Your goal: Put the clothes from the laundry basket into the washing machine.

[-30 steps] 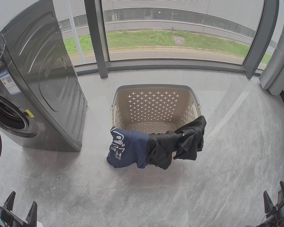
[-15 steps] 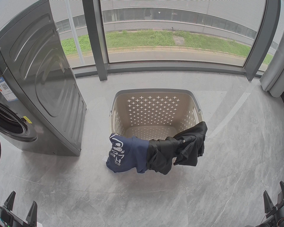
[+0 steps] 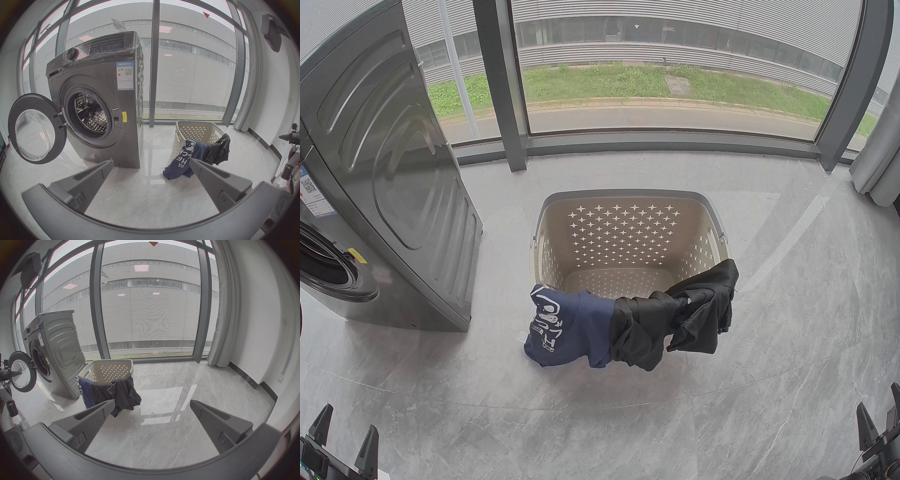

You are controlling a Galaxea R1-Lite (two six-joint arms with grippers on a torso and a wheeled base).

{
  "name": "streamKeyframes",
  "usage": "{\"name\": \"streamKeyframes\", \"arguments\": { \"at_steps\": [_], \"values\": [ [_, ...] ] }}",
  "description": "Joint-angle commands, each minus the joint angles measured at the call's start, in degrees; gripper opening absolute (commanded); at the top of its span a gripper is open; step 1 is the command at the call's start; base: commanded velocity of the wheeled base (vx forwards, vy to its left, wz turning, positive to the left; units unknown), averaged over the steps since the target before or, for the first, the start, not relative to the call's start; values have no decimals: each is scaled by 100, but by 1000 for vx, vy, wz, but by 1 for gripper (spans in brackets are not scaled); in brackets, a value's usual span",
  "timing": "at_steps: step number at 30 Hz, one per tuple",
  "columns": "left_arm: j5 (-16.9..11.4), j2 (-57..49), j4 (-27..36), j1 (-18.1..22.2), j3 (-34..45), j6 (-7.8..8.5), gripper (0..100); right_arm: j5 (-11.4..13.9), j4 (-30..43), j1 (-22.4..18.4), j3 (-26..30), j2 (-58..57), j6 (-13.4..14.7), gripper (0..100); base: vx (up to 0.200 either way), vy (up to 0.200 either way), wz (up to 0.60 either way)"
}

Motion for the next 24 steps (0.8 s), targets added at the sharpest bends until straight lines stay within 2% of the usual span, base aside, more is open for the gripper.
{"name": "streamKeyframes", "arguments": {
  "at_steps": [1,17,21,24],
  "values": [
    [4,-51,9,0,84,-4,100,3,-5,4,101,-93,23,100,0,0,0],
    [4,-51,0,0,84,-4,100,-6,-84,-5,92,-93,-3,100,0,0,0],
    [4,-51,0,0,84,-4,100,3,-348,13,-795,215,120,100,0,0,0],
    [4,-51,0,0,84,-4,100,134,-330,48,-822,971,217,100,0,0,0]
  ]
}}
